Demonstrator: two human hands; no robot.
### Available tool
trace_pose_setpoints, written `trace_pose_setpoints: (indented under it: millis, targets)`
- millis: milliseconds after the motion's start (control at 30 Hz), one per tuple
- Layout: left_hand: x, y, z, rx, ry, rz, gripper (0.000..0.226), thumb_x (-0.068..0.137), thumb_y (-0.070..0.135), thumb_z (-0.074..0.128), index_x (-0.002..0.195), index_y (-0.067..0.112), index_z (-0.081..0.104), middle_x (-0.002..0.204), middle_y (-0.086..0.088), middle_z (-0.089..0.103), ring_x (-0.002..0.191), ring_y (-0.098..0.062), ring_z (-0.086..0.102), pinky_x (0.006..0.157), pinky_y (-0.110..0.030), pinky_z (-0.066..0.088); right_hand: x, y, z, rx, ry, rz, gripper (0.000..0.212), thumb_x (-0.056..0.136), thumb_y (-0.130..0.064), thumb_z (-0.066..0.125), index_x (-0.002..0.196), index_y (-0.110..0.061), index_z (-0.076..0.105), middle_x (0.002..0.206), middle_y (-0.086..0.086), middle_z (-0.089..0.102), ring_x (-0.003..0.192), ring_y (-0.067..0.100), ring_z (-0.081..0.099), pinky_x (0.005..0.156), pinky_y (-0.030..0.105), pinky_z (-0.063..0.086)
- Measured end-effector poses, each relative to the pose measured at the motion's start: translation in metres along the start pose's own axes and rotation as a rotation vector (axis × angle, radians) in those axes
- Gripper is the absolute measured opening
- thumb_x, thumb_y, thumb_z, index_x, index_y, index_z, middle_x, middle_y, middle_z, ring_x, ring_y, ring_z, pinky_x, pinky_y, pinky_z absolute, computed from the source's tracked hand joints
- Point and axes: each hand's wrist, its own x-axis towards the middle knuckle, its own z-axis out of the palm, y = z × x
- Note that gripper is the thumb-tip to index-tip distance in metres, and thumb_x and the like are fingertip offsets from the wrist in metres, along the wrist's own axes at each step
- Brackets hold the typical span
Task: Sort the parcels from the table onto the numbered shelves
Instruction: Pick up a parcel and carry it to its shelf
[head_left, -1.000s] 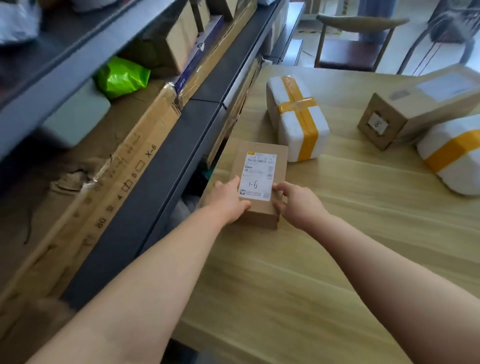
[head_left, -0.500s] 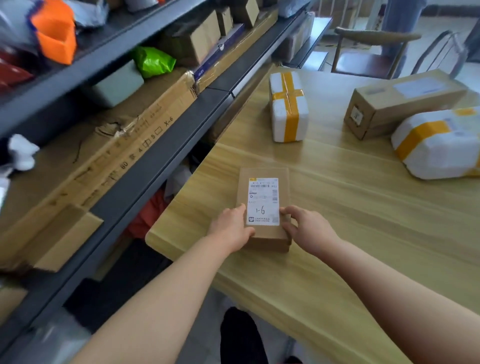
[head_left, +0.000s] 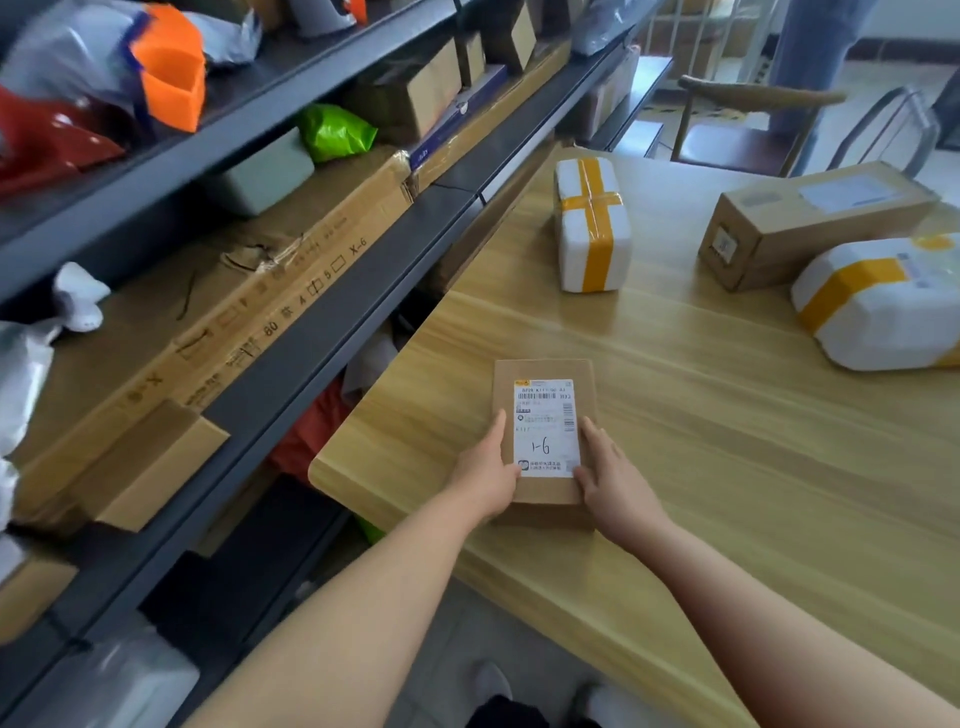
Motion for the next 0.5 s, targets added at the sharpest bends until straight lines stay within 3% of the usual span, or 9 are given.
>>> trace_pose_setpoints:
  millis: [133,400,500]
  targets:
    - [0.009,-0.012,0.003,-0.018,-0.042,0.048,0.080,0.098,0.022,0.052,0.151,0.048,-0.002,0.140,-0.003,0.053,0.100,-0.021,0.057,0.092,-0.036,0.049,0.000,0.002,0.005,-0.016,0.014,0.031,0.062,0.101,-0.015,0.041,0.154,-0.028,0.011,0.161,-0.007,0.012,0.148,0.009,0.006,0.113,0.027,0.019]
    - [0.017,-0.025,0.004,0.020,-0.083,0.129,0.079,0.099,0.028,0.050,0.152,0.045,-0.007,0.146,-0.002,0.048,0.122,-0.027,0.052,0.100,-0.036,0.043,0.003,0.002,0.012,0.060,0.037,0.083,0.063,0.100,-0.012,0.042,0.153,-0.032,0.014,0.160,-0.012,0.013,0.147,0.005,0.009,0.111,0.020,0.015]
    - [0.015,-0.022,0.004,0.006,-0.074,0.116,0.079,0.099,0.028,0.050,0.152,0.046,-0.006,0.147,-0.002,0.047,0.124,-0.028,0.051,0.101,-0.036,0.042,0.003,0.003,0.009,0.113,0.014,0.087,0.064,0.100,-0.011,0.042,0.153,-0.032,0.014,0.159,-0.013,0.013,0.147,0.006,0.011,0.115,0.024,0.015]
